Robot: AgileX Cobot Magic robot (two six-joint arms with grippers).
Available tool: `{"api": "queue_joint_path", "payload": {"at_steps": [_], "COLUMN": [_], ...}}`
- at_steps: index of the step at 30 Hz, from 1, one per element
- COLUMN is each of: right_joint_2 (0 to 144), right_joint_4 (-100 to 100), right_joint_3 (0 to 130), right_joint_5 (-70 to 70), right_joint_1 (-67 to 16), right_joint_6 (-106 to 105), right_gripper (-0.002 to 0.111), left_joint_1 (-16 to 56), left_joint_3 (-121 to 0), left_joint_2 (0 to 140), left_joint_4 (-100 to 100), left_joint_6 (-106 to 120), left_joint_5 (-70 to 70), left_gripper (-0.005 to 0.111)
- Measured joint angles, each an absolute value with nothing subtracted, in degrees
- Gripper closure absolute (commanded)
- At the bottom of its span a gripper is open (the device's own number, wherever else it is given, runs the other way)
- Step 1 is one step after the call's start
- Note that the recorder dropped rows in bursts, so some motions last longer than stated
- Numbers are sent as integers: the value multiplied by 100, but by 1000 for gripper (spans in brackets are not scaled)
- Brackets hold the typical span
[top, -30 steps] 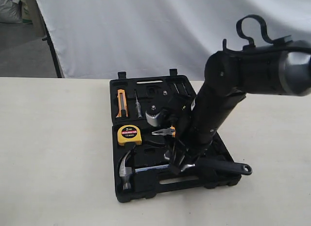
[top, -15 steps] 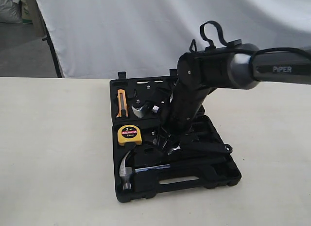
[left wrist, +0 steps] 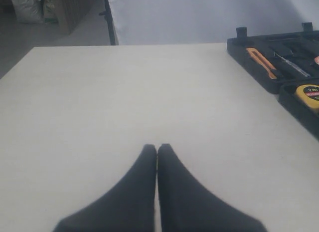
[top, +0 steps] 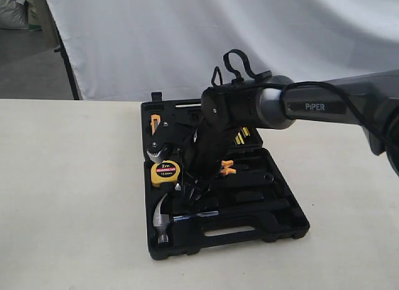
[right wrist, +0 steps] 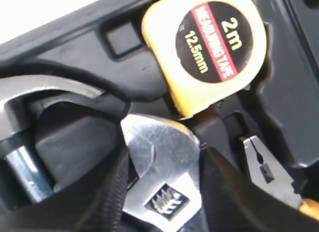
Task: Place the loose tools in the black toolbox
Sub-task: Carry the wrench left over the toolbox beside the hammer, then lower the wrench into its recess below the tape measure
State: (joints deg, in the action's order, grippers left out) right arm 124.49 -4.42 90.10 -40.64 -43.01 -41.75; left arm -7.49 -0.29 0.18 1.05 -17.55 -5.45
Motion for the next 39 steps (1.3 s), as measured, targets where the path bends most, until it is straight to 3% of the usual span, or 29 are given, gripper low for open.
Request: {"api": "queue_joint_path", "payload": {"at_steps": [15,17,21,23,24,28,31,33,34,39], "right_joint_2": [12449,12449,12449,12449,12437,12147,11678,11503,11500,12065], "right_joint_4": [-442,-432,-377,-364,-353,-353,-353,-353,-353,-412], "right_joint_3": [9010,9010,9010,9010,9010,9010,9024,9044,9044,8712], "right_joint_5": [-4082,-4104,-4104,-4115,-4117,-4016,-3795,-3781,-3781,-3768], "right_joint_1": [-4301,-4301,-4301,-4301,-4301,-4301,-4290,-4226,-4186,-4161], "right_joint_6": [-4165,-4107,-3895,-3868,-3868,-3735,-3511,-3425,-3403,-3376], "right_gripper": [106,96,59,45,44,46,76,103,108,109], "left_joint_1": [-749,-749,-749,-749,-749,-749,-749,-749,-749,-749], "left_joint_3": [-29,-29,-29,-29,-29,-29,-29,-29,-29,-29], "left_joint_2": [18,18,18,18,18,18,18,18,18,18], "left_joint_4": [105,105,105,105,105,105,105,105,105,105], "left_joint_6": [-1755,-1755,-1755,-1755,-1755,-1755,-1755,-1755,-1755,-1755], "left_joint_5": [-545,-545,-545,-545,-545,-545,-545,-545,-545,-545], "left_gripper": [106,106,106,106,106,106,106,106,106,106]}}
